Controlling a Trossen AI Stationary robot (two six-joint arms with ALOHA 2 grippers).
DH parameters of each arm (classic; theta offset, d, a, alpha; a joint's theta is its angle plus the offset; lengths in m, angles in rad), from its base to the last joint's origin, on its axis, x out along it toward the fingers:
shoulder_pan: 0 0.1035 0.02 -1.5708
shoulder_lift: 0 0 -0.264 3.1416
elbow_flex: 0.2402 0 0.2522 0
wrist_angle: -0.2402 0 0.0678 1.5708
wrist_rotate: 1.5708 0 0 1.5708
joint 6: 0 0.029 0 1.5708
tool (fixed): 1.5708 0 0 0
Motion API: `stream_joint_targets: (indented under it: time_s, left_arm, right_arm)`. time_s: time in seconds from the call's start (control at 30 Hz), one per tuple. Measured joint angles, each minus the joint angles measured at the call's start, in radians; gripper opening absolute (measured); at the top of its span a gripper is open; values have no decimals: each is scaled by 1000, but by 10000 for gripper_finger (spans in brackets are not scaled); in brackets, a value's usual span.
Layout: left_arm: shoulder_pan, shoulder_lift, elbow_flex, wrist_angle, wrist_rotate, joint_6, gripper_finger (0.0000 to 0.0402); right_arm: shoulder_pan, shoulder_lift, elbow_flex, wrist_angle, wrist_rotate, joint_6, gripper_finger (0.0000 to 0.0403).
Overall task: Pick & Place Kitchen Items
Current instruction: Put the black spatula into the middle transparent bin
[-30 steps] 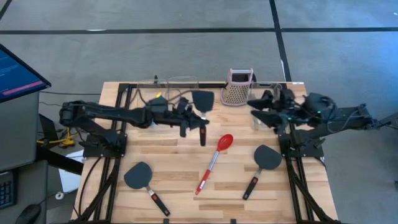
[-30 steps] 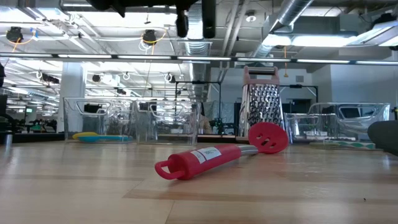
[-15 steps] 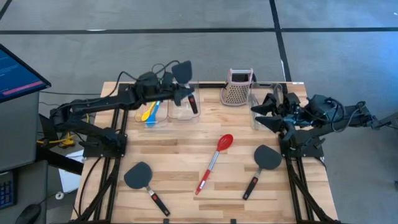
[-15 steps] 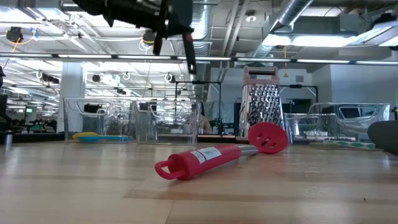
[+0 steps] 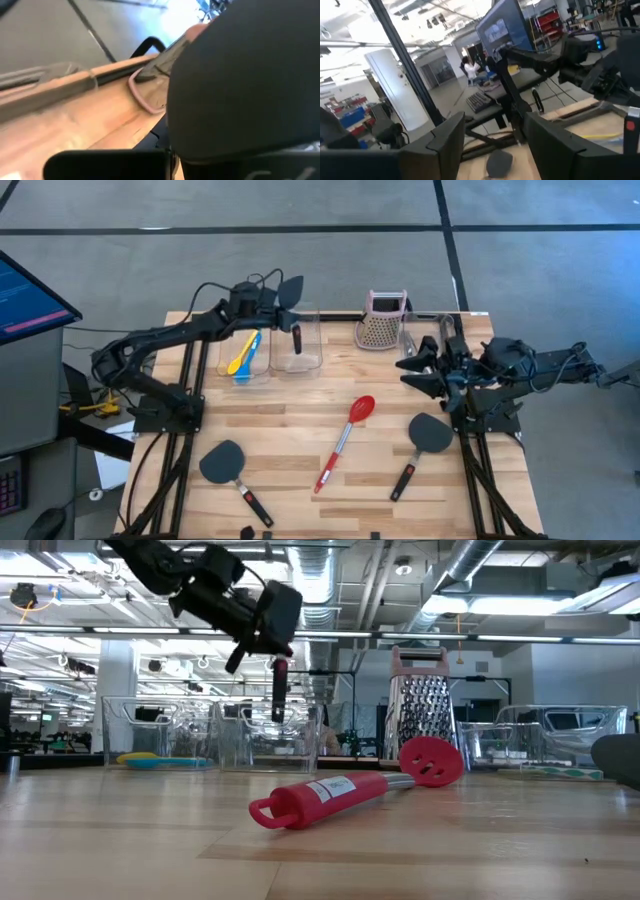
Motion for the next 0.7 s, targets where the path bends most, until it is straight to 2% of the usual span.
stream_joint_targets:
  time_s: [0.33,0.47,0.7]
  left_arm:
    - [36,105,2,-119,50,-3,1]
    - [52,115,3,-150,51,2,1]
    - [62,120,3,-176,51,10,1]
  right_arm:
    - [-1,12,0,-96,1,0,183]
    - [-9,14,0,-163,27,3,175]
    - [-11,13,0,-184,53,3,164]
